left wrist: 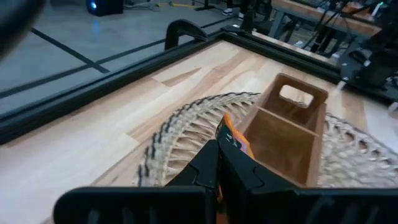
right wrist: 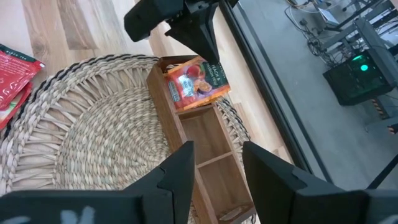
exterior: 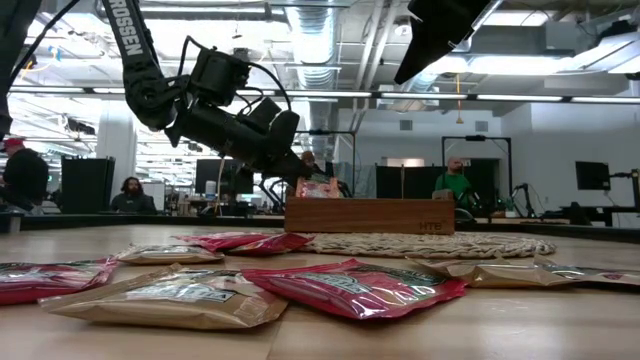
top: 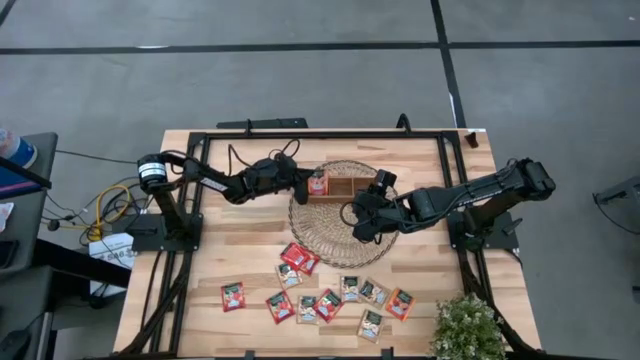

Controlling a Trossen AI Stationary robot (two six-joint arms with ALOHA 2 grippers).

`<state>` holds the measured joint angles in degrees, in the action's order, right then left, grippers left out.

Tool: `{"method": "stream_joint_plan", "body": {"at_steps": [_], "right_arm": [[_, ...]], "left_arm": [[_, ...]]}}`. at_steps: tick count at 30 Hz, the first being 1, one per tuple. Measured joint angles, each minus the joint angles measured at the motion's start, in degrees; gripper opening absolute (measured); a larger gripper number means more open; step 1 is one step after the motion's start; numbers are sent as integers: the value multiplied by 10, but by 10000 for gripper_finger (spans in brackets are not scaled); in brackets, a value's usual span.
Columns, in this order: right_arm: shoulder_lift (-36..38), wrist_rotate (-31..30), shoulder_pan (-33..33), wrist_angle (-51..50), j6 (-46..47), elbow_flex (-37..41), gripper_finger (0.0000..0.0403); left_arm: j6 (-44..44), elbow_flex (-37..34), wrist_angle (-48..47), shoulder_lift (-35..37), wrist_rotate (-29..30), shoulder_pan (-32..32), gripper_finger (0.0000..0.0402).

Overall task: Pick & Place Tea
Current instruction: Put the orange tea bag into the left section of the wooden organizer

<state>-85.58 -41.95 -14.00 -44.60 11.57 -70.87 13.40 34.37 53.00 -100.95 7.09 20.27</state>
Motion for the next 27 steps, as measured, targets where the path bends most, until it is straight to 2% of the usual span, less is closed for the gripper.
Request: {"method": "stream_joint_plan", "body": {"at_steps": [16, 23, 27], "right_arm": [[0, 1, 0, 0, 0, 0, 127], [0, 1, 0, 0, 0, 0, 127], [0, 1, 0, 2, 0, 0, 127]], "left_arm": [[-36, 0, -7, 0, -29, 0, 0], [-30, 0, 2, 0, -10, 0, 0], [-33, 0, 0, 0, 22, 0, 0]]}}
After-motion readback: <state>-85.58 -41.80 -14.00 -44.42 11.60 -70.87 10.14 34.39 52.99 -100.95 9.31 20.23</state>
